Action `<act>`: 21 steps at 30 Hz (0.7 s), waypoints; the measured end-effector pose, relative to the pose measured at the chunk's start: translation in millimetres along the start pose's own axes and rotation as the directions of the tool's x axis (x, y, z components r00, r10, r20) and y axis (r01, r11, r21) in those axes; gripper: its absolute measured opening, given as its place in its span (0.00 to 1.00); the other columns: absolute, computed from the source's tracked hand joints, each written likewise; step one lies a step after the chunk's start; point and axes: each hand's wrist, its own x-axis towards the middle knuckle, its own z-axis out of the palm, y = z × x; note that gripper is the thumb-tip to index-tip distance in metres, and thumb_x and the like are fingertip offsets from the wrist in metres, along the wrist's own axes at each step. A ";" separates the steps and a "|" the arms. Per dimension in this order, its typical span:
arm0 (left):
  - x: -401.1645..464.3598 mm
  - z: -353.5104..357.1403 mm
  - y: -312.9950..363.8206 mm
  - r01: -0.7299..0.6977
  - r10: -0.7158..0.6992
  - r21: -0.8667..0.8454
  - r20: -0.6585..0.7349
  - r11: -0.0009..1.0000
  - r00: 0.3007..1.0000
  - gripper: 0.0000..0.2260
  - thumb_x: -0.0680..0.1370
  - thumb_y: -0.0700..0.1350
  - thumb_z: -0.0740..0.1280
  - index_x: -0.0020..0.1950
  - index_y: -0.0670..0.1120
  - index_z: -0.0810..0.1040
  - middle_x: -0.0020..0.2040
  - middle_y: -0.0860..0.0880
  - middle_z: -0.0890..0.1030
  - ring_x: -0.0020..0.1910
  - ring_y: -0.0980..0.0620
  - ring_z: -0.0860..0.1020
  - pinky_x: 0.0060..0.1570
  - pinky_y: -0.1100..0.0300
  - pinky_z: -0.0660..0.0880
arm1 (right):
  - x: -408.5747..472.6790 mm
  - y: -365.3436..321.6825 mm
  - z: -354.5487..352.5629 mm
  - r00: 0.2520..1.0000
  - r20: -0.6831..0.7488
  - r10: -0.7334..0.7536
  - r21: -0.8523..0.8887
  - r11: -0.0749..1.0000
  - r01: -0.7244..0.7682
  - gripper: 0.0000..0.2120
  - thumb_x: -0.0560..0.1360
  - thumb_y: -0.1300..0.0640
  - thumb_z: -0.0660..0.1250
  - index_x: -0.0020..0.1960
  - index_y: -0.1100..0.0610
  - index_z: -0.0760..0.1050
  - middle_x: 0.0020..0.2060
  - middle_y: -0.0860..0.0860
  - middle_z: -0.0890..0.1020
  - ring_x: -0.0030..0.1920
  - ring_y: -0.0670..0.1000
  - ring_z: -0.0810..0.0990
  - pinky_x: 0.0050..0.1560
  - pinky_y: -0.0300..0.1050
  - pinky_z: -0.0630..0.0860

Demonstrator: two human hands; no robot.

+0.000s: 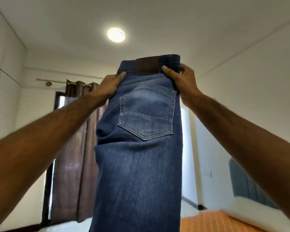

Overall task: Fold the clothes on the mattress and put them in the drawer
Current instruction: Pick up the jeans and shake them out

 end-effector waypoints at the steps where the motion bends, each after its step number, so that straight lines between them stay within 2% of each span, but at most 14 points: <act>1: -3.5 16.3 -19.4 0.007 -0.007 0.006 0.032 1.000 0.999 0.12 0.85 0.51 0.61 0.56 0.46 0.80 0.47 0.52 0.83 0.41 0.60 0.81 0.40 0.67 0.76 | -9.1 18.7 -12.5 1.000 -0.003 0.026 -0.047 0.999 -0.026 0.20 0.75 0.53 0.77 0.62 0.61 0.78 0.54 0.56 0.85 0.51 0.52 0.86 0.54 0.48 0.84; 4: -19.8 82.7 -79.0 0.058 -0.058 0.004 0.171 0.998 0.984 0.05 0.84 0.43 0.63 0.55 0.48 0.79 0.47 0.54 0.82 0.43 0.61 0.81 0.40 0.69 0.76 | -39.4 84.8 -59.1 0.989 -0.024 0.144 -0.177 0.973 -0.146 0.20 0.74 0.53 0.77 0.62 0.61 0.78 0.54 0.55 0.85 0.52 0.52 0.86 0.56 0.50 0.83; 8: -51.7 174.2 -164.1 0.164 -0.153 -0.010 0.302 0.986 0.941 0.07 0.82 0.35 0.64 0.58 0.44 0.78 0.44 0.56 0.83 0.42 0.60 0.80 0.42 0.69 0.77 | -97.2 172.9 -122.9 0.956 -0.041 0.290 -0.256 0.922 -0.291 0.18 0.73 0.59 0.77 0.61 0.61 0.79 0.54 0.56 0.86 0.54 0.54 0.85 0.57 0.49 0.83; 10: -67.9 225.5 -206.6 0.198 -0.216 0.087 0.352 0.976 0.911 0.04 0.80 0.39 0.68 0.52 0.44 0.82 0.42 0.54 0.85 0.44 0.54 0.80 0.50 0.59 0.78 | -129.7 214.1 -155.9 0.933 -0.073 0.352 -0.319 0.879 -0.356 0.18 0.72 0.60 0.77 0.60 0.59 0.79 0.55 0.56 0.85 0.55 0.54 0.85 0.56 0.47 0.82; 11: -77.7 259.3 -231.2 0.187 -0.232 0.154 0.368 0.970 0.901 0.05 0.79 0.42 0.69 0.52 0.43 0.83 0.46 0.49 0.84 0.48 0.50 0.80 0.56 0.54 0.77 | -147.0 239.9 -177.1 0.915 -0.089 0.393 -0.353 0.847 -0.398 0.18 0.72 0.60 0.77 0.61 0.57 0.79 0.55 0.55 0.85 0.55 0.53 0.84 0.57 0.47 0.82; 13: -97.4 304.0 -261.6 0.165 -0.264 0.278 0.368 0.946 0.892 0.10 0.79 0.46 0.69 0.57 0.44 0.83 0.53 0.45 0.80 0.53 0.47 0.77 0.59 0.53 0.73 | -170.8 278.7 -209.0 0.879 -0.102 0.465 -0.438 0.773 -0.459 0.17 0.73 0.57 0.77 0.60 0.55 0.79 0.54 0.51 0.85 0.54 0.50 0.84 0.56 0.47 0.82; 15: -117.9 352.7 -292.1 0.157 -0.285 0.326 0.395 0.932 0.873 0.11 0.79 0.50 0.67 0.59 0.50 0.83 0.53 0.48 0.82 0.53 0.47 0.79 0.58 0.52 0.75 | -190.6 318.6 -243.7 0.850 -0.109 0.515 -0.568 0.669 -0.479 0.12 0.74 0.53 0.77 0.52 0.51 0.76 0.47 0.47 0.83 0.47 0.46 0.82 0.50 0.37 0.79; 16: -125.5 364.6 -298.3 0.145 -0.295 0.359 0.410 0.922 0.863 0.12 0.78 0.52 0.66 0.58 0.52 0.84 0.52 0.49 0.83 0.51 0.47 0.80 0.57 0.50 0.77 | -196.6 326.5 -253.4 0.846 -0.088 0.527 -0.643 0.619 -0.452 0.12 0.74 0.51 0.76 0.48 0.49 0.73 0.43 0.45 0.80 0.43 0.43 0.79 0.43 0.30 0.74; 17: -132.6 392.1 -321.1 0.149 -0.311 0.371 0.426 0.917 0.850 0.12 0.78 0.53 0.65 0.56 0.51 0.84 0.49 0.48 0.84 0.48 0.46 0.81 0.54 0.49 0.79 | -204.5 350.4 -270.6 0.831 -0.077 0.551 -0.713 0.552 -0.432 0.13 0.75 0.49 0.75 0.45 0.49 0.70 0.40 0.43 0.77 0.40 0.41 0.75 0.38 0.28 0.69; 19: -141.0 437.8 -357.7 0.220 -0.358 0.330 0.450 0.918 0.818 0.11 0.79 0.51 0.64 0.52 0.47 0.83 0.39 0.46 0.84 0.36 0.47 0.81 0.40 0.52 0.81 | -209.4 395.9 -299.7 0.811 -0.062 0.582 -0.795 0.462 -0.393 0.14 0.76 0.46 0.74 0.48 0.51 0.70 0.39 0.42 0.76 0.39 0.42 0.74 0.38 0.34 0.69; 21: -152.5 477.1 -385.7 0.374 -0.438 0.229 0.475 0.899 0.763 0.08 0.81 0.45 0.63 0.52 0.44 0.80 0.33 0.42 0.83 0.28 0.45 0.81 0.28 0.56 0.78 | -215.2 436.3 -322.6 0.785 -0.083 0.614 -0.824 0.401 -0.401 0.16 0.76 0.46 0.74 0.52 0.54 0.72 0.41 0.44 0.77 0.41 0.46 0.77 0.40 0.41 0.74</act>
